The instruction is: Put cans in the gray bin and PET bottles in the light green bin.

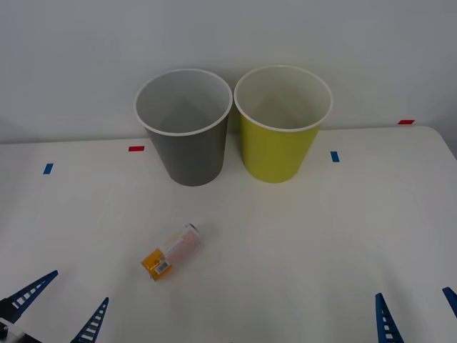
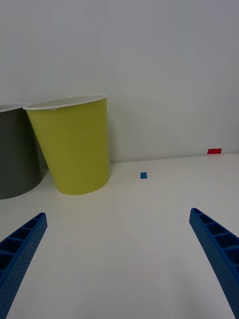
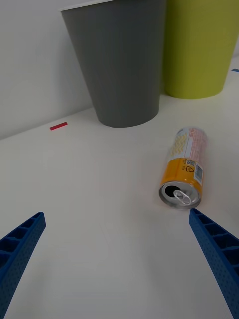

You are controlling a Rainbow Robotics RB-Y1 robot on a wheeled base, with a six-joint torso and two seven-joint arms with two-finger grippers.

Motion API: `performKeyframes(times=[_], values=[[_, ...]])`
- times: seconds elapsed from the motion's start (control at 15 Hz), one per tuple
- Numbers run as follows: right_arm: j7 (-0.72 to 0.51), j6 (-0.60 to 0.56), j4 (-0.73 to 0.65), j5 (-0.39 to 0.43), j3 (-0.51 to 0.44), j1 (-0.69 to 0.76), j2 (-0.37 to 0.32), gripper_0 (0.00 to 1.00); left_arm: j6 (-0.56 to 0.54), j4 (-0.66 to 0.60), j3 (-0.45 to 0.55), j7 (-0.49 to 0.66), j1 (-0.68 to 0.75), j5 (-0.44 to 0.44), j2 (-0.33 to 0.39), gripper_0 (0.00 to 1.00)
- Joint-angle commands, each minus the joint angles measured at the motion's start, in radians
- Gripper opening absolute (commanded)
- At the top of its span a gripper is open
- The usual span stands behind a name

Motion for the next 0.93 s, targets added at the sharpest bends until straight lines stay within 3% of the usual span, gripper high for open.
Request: performKeyframes(times=[0.07,0.53,0.93], values=[[0.000,0.000,0.000,0.000,0.000,0.000,0.000,1.00,0.146,-0.060,-0.046,0.000,-0.053,0.000,0.056,1.00],[0.000,0.000,0.000,0.000,0.000,0.000,0.000,1.00,0.553,-0.247,-0.172,0.002,-0.183,0.003,0.189,1.00],[0.000,0.000,0.000,0.000,0.000,0.000,0.000,1.00,0.966,-0.388,-0.339,-0.027,-0.344,-0.014,0.193,1.00]])
